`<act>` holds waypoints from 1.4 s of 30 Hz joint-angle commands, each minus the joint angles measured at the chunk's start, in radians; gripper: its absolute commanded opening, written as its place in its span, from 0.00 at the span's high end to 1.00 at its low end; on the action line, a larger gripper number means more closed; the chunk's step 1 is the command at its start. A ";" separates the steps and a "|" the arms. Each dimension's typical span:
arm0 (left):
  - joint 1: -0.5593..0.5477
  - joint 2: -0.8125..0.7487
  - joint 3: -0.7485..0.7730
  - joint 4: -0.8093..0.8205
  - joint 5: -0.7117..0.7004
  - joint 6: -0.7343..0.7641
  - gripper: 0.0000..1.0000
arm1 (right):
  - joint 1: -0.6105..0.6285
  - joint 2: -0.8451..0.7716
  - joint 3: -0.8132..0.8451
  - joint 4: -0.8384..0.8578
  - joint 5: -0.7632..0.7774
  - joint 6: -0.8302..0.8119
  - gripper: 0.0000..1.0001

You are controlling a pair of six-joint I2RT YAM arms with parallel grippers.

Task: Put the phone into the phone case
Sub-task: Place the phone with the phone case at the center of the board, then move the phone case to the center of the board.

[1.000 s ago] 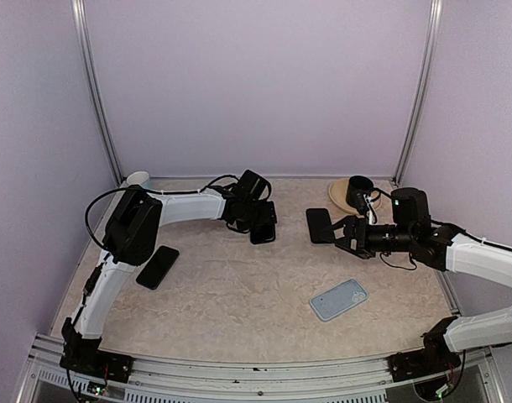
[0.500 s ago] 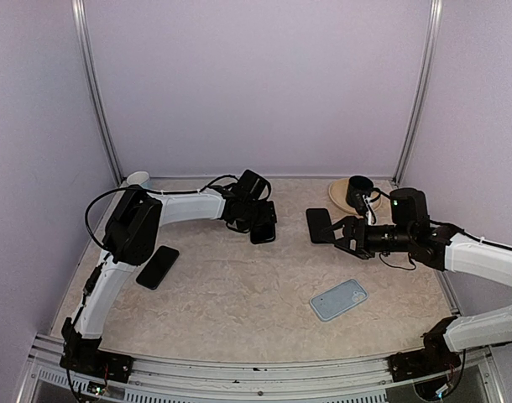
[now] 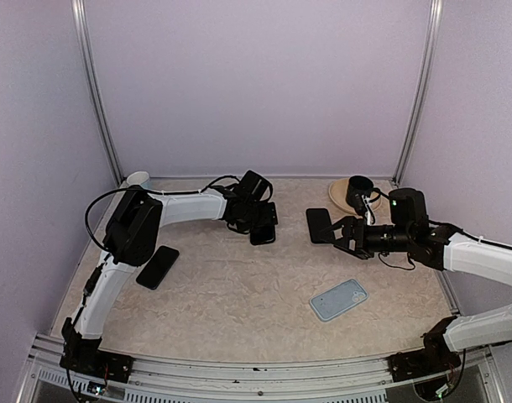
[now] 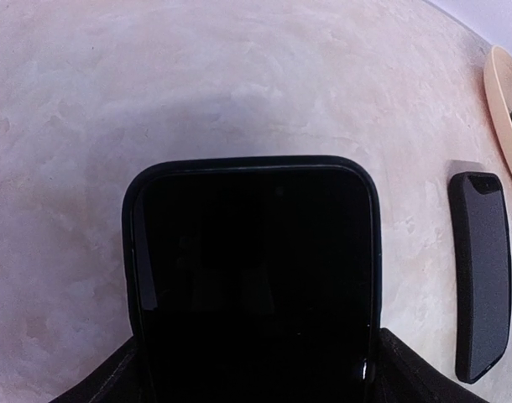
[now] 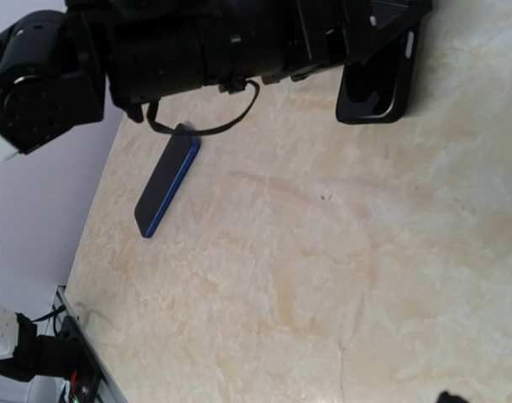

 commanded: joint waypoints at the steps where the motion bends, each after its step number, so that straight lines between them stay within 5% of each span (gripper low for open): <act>1: -0.005 0.024 -0.005 -0.092 0.005 -0.016 0.16 | -0.015 -0.002 0.003 0.016 -0.003 -0.011 0.09; 18: 0.002 0.025 -0.022 -0.070 0.018 -0.018 0.02 | -0.028 -0.014 -0.001 -0.019 0.018 -0.035 0.06; 31: 0.007 -0.071 -0.070 -0.038 -0.019 0.036 0.01 | -0.041 -0.039 -0.037 -0.088 0.063 -0.043 0.04; 42: 0.016 -0.303 -0.333 -0.020 -0.159 0.076 0.01 | -0.055 -0.052 -0.080 -0.163 0.183 -0.060 0.00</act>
